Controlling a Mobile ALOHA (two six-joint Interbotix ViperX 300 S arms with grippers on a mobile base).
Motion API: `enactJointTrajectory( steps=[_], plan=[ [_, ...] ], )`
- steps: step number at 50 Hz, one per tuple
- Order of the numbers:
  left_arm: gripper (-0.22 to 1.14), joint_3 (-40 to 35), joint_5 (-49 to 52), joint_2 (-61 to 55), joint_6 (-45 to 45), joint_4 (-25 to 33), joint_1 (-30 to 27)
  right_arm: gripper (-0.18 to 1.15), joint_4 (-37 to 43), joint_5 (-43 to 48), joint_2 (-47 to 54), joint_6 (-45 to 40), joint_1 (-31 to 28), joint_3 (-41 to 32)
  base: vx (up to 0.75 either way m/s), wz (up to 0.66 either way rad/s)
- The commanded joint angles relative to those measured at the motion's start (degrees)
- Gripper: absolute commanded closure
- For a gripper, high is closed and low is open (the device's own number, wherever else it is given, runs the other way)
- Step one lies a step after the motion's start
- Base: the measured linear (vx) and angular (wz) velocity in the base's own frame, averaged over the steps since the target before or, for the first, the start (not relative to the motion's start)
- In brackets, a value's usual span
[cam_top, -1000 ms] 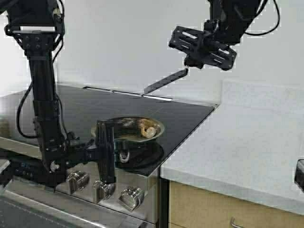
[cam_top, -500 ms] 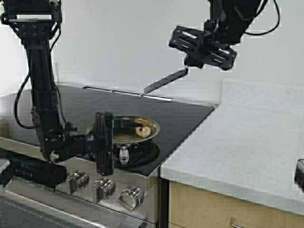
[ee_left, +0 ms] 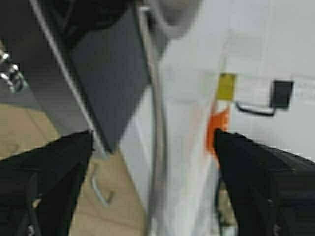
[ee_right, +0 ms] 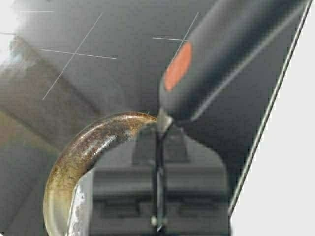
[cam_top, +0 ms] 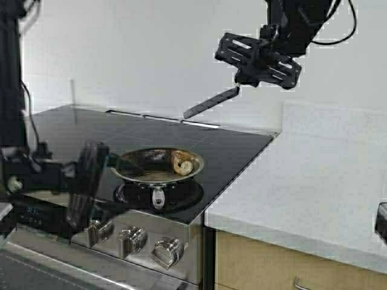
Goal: Add oil to the pan and cook the shrimp and serve it
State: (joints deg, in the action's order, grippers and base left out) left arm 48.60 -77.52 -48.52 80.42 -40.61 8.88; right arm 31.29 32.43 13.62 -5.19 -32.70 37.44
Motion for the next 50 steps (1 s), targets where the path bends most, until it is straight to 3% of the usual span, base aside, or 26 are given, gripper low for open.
enactJointTrajectory(
  steps=[1,14,23,37,50],
  plan=[
    [-0.10,5.1,0.8,8.8,-4.0,-0.8,-1.3,0.90,-0.1,0.1,-3.0,0.0,-0.2,-0.5,0.00,0.00],
    [-0.07,8.8,9.1,25.0,-5.4,-4.5,-2.8,0.90,0.2,-5.0,-7.2,0.8,0.2,0.7,0.00,0.00],
    [-0.05,8.9,13.7,35.7,-4.2,-5.0,-2.8,0.90,0.1,-9.1,-12.1,1.1,4.5,2.7,0.00,0.00],
    [-0.05,8.7,22.0,48.3,-1.4,-9.6,-2.9,0.90,-0.7,-22.1,-21.9,5.8,18.3,5.7,0.00,0.00],
    [-0.05,9.1,35.5,58.1,-1.1,-16.3,-2.8,0.90,-2.2,-37.6,-26.6,11.1,36.2,5.4,0.00,0.00]
  ],
)
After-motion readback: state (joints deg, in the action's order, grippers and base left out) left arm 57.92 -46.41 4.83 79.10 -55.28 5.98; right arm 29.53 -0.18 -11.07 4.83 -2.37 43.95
